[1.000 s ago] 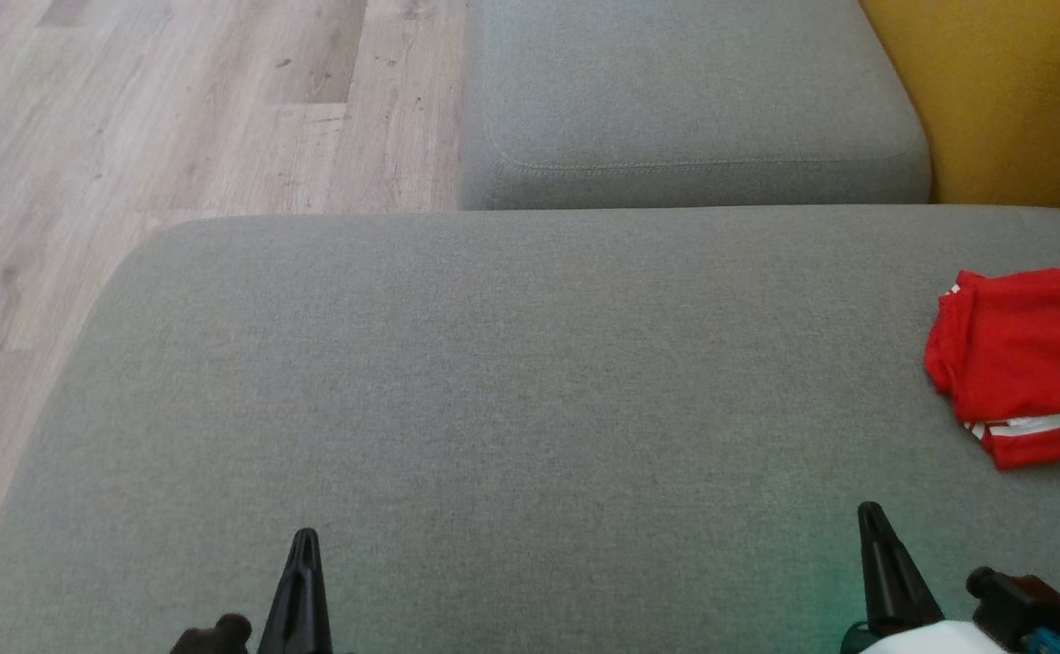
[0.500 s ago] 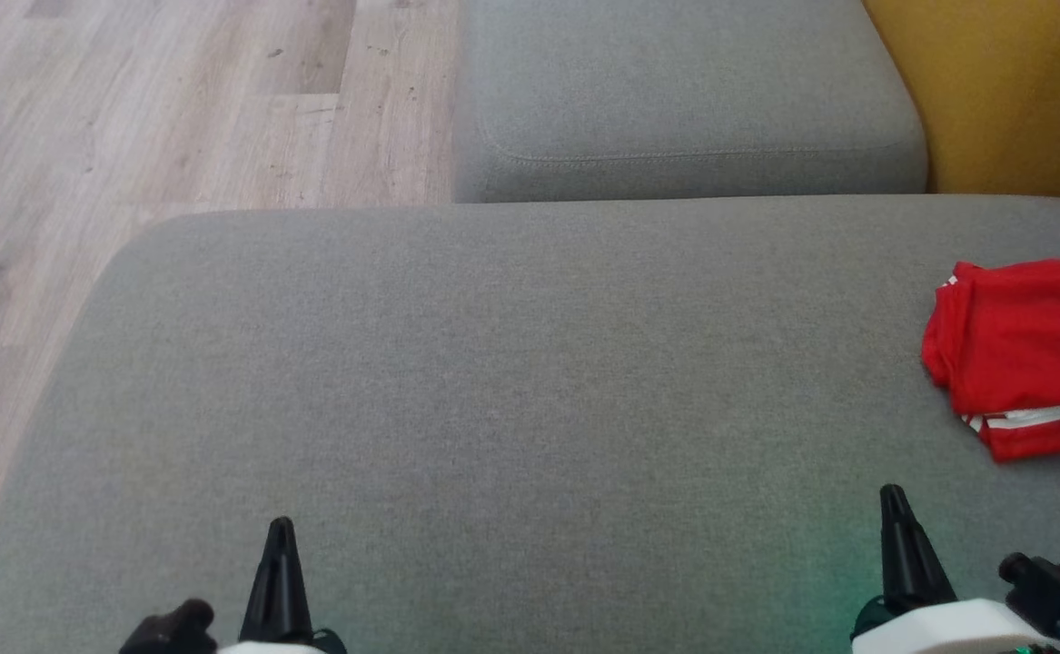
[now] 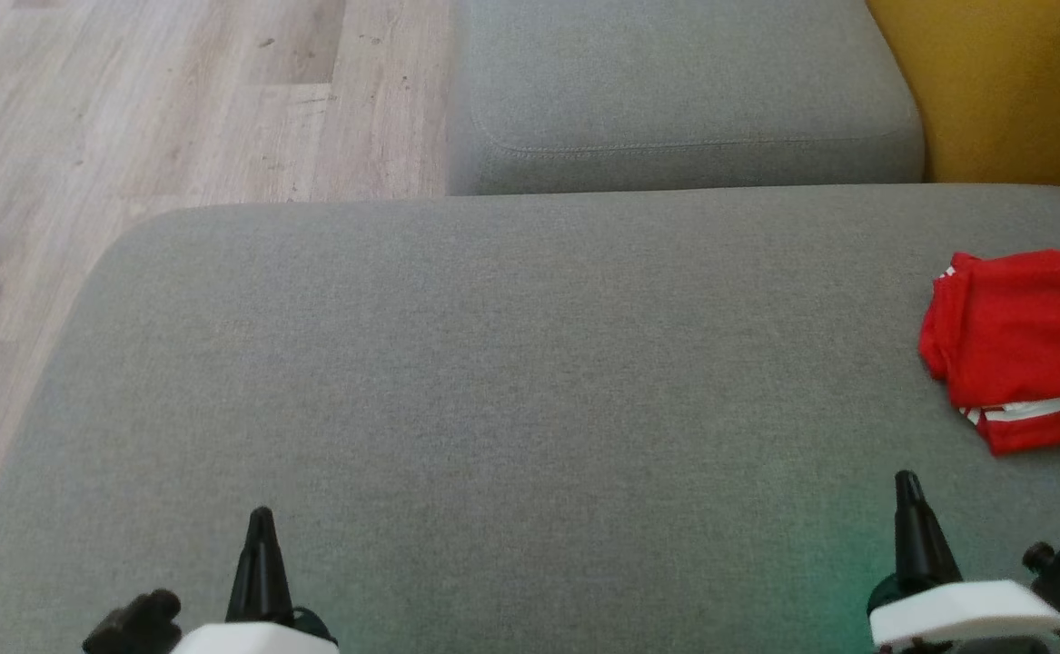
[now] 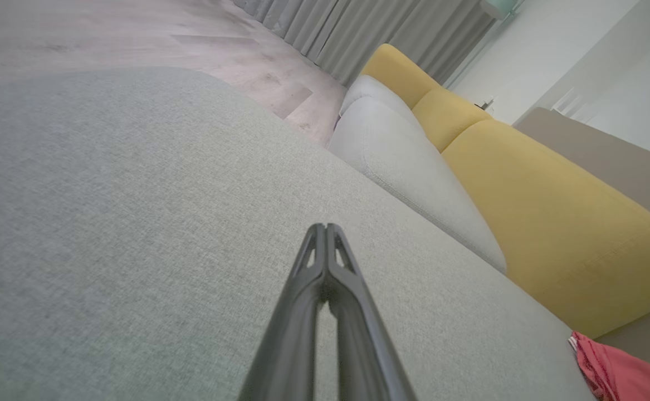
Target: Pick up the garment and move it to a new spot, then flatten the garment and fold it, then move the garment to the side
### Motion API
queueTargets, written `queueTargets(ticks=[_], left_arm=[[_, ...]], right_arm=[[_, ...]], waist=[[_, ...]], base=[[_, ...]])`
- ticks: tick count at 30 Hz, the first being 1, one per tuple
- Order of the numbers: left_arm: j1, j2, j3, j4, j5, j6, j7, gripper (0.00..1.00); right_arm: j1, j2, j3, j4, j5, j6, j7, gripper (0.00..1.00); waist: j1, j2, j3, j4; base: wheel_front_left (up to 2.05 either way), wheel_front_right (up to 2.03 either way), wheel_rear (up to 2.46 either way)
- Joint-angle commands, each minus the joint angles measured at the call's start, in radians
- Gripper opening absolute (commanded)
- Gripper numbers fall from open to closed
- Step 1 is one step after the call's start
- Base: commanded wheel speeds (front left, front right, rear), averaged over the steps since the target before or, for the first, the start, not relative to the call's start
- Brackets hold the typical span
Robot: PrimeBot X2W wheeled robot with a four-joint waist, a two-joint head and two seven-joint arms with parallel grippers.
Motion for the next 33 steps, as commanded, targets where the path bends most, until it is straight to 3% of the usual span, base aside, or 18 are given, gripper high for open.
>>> queueTargets(ticks=[1,33], left_arm=[[-0.062,0.014,0.03,-0.025,-0.037,-0.01,0.006,0.0],[-0.126,0.016,0.113,-0.009,-0.402,-0.063,0.092,0.0]], right_arm=[[-0.066,-0.016,-0.003,-0.031,0.04,0.0,0.01,0.0],[-0.132,-0.019,-0.043,-0.032,0.412,0.0,0.098,0.0]], waist=[[0.0,0.0,0.002,-0.001],[0.0,0.0,0.032,-0.019]], base=[[0.0,0.0,0.0],[0.0,0.0,0.0]])
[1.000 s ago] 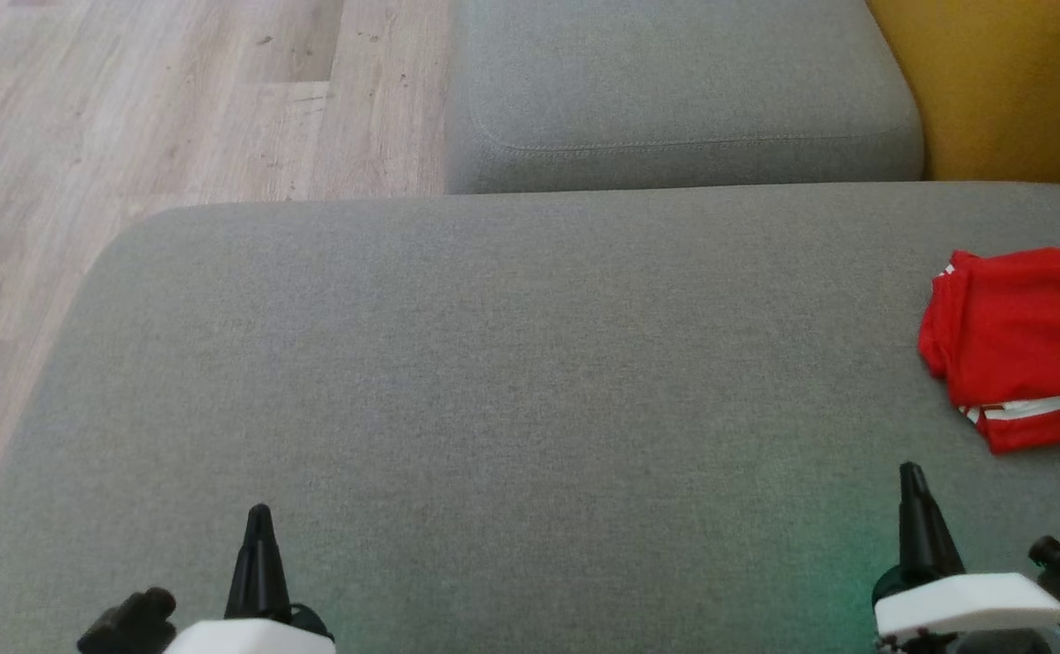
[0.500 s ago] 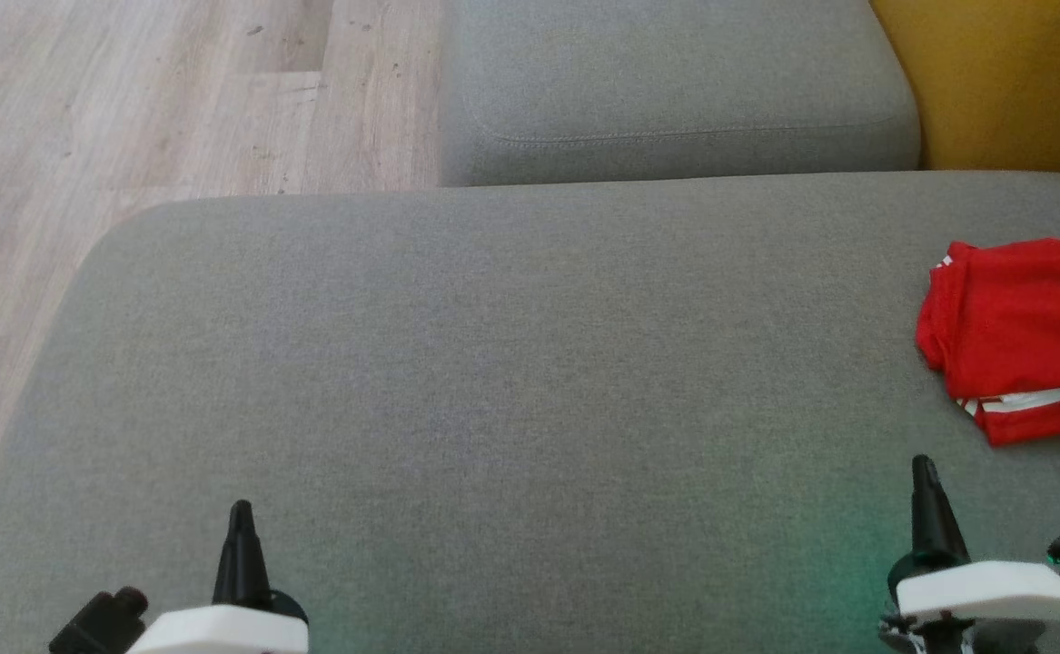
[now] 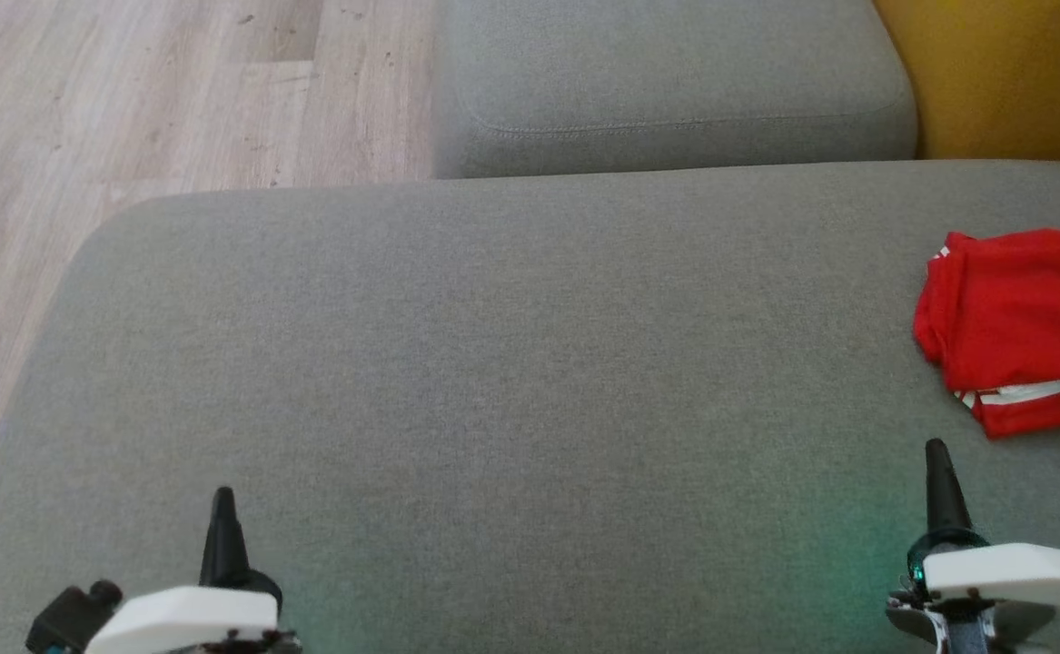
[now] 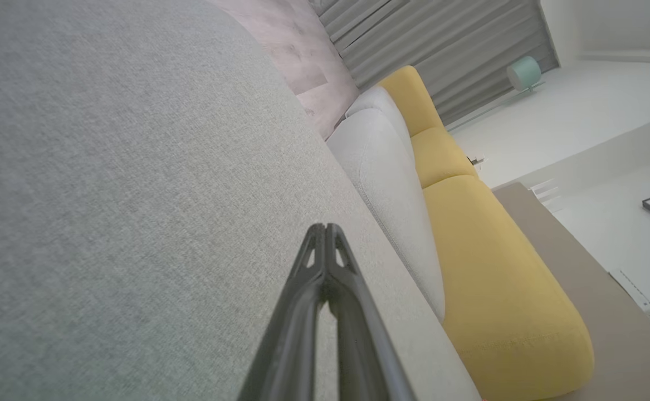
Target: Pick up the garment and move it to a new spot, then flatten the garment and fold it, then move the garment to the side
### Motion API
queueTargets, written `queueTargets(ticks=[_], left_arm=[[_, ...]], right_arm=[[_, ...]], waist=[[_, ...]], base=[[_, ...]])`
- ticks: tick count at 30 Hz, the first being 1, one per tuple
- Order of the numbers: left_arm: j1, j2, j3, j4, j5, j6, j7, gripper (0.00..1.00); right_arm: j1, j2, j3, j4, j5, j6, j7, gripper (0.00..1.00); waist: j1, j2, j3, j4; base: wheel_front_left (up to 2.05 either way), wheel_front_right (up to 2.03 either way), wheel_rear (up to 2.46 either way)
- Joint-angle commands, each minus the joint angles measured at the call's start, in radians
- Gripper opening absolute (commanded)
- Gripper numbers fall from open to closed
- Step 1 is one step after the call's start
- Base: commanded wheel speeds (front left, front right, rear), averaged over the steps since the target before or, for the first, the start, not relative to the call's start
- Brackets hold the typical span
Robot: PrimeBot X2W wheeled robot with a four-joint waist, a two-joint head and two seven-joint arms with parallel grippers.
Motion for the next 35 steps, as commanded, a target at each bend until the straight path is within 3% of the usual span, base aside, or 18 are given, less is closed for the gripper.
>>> queueTargets(ticks=[1,35], left_arm=[[-0.064,0.014,0.042,-0.029,-0.039,-0.013,0.007,0.0],[-0.133,0.012,0.137,-0.01,-0.422,-0.07,0.104,0.0]], right_arm=[[-0.065,-0.018,0.006,-0.032,0.042,0.0,0.014,0.0],[-0.136,-0.019,-0.041,-0.033,0.434,-0.001,0.112,0.0]], waist=[[0.0,0.0,0.002,-0.001],[0.0,0.0,0.034,-0.021]], base=[[0.0,0.0,0.0],[0.0,0.0,0.0]])
